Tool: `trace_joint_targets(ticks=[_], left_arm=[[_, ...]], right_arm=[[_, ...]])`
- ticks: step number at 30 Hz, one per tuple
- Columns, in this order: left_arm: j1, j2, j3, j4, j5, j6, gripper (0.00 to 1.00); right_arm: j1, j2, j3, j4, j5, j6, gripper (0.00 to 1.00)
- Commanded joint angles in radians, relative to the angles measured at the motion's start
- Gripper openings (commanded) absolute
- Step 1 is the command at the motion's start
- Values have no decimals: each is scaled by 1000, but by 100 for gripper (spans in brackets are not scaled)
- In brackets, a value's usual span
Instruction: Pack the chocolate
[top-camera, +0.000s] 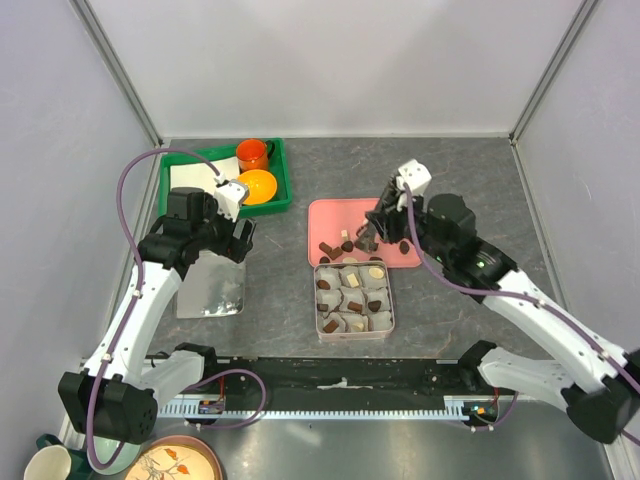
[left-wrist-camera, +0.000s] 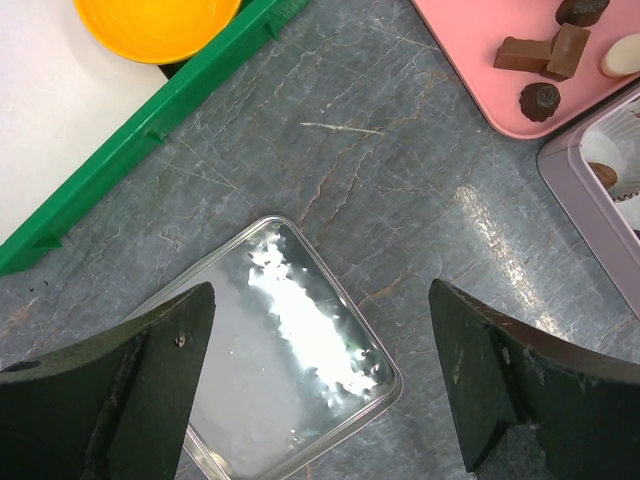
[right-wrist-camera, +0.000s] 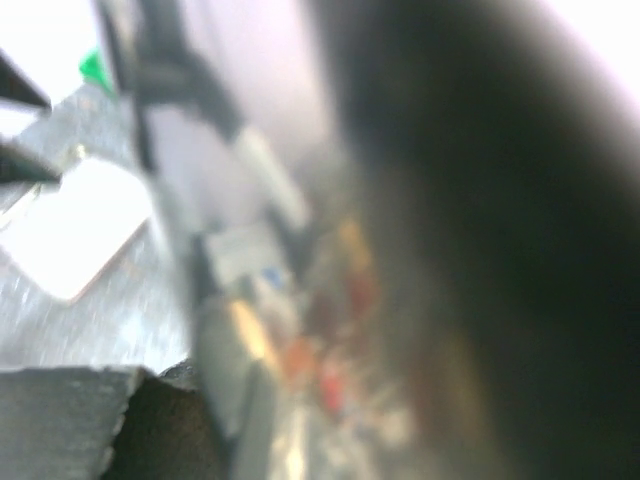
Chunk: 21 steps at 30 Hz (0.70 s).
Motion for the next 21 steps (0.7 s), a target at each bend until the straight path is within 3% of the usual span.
trace_joint_targets(ticks=[1,8,21], left_arm=[[4,-11,-1,18,11,0,95],[4,-16,-2,16,16,-6,95],[4,-14,7,12,19,-12,95]], right_arm=[[1,-139,-64,-262,-15,87,22],[34,-260,-114,-427,-65,143,23],[175,-292,-169,-415,-35,201,26]])
